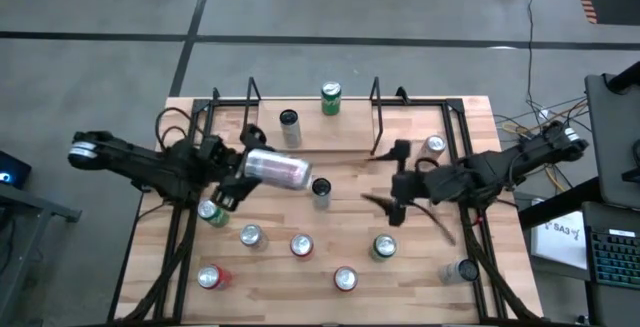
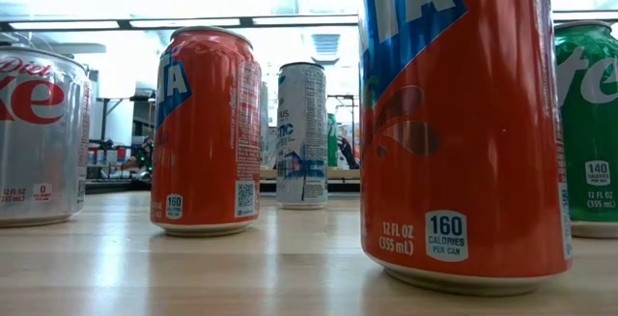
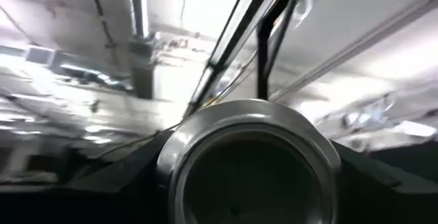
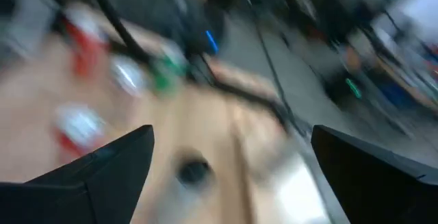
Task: Sort soda cans
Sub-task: Put the middle red silver soda can on the shelf
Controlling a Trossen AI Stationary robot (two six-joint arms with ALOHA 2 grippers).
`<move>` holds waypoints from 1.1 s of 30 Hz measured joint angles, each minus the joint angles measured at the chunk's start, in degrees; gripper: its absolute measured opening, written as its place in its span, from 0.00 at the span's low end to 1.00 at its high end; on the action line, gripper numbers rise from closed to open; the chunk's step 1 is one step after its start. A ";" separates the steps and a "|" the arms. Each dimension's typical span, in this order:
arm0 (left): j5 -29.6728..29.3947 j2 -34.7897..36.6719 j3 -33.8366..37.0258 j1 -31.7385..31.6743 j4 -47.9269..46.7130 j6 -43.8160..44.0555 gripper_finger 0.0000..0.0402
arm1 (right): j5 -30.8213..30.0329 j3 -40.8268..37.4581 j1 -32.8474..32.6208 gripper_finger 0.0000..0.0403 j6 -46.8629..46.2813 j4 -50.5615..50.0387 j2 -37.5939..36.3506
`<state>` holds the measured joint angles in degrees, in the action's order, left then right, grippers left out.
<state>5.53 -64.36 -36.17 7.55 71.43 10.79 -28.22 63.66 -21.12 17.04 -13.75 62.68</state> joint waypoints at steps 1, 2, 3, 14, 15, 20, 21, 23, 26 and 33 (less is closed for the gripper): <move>1.33 -1.32 0.39 0.18 3.00 1.36 0.70 | 3.37 -2.25 0.00 0.95 1.96 6.27 -0.43; 2.50 -2.81 0.64 0.44 6.15 2.70 0.70 | 6.30 -4.58 0.00 0.95 4.12 12.91 -0.44; 3.72 -4.51 0.78 0.76 9.20 3.87 0.70 | 7.82 -6.90 -0.02 0.95 6.52 20.00 0.08; 13.23 -21.53 -14.25 1.76 18.10 11.68 0.70 | 13.73 -13.56 0.13 0.95 25.29 76.20 17.05; 15.06 -22.85 -16.13 1.67 18.36 12.88 0.70 | 14.83 -12.42 0.13 0.95 26.03 76.17 18.25; 19.90 -27.38 -21.60 1.25 17.99 16.13 0.70 | 15.21 -6.09 0.13 0.95 26.27 76.13 22.03; 20.54 -27.88 -22.02 1.23 17.92 16.23 0.70 | 15.42 -5.05 0.13 0.95 26.46 76.11 22.65; 20.58 -28.66 -22.28 1.05 18.34 16.32 0.70 | 17.06 -4.45 0.14 0.95 27.20 75.42 22.83; 20.66 -28.93 -21.77 0.60 18.52 16.21 0.70 | 20.68 -4.01 0.11 0.95 27.58 74.20 22.74; 18.88 -30.45 -20.99 -0.66 18.41 15.23 0.70 | 22.17 -1.15 0.15 0.95 30.20 72.03 22.56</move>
<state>24.40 -94.82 -57.16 6.89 89.84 26.02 -6.05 62.51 -20.97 47.24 58.28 85.24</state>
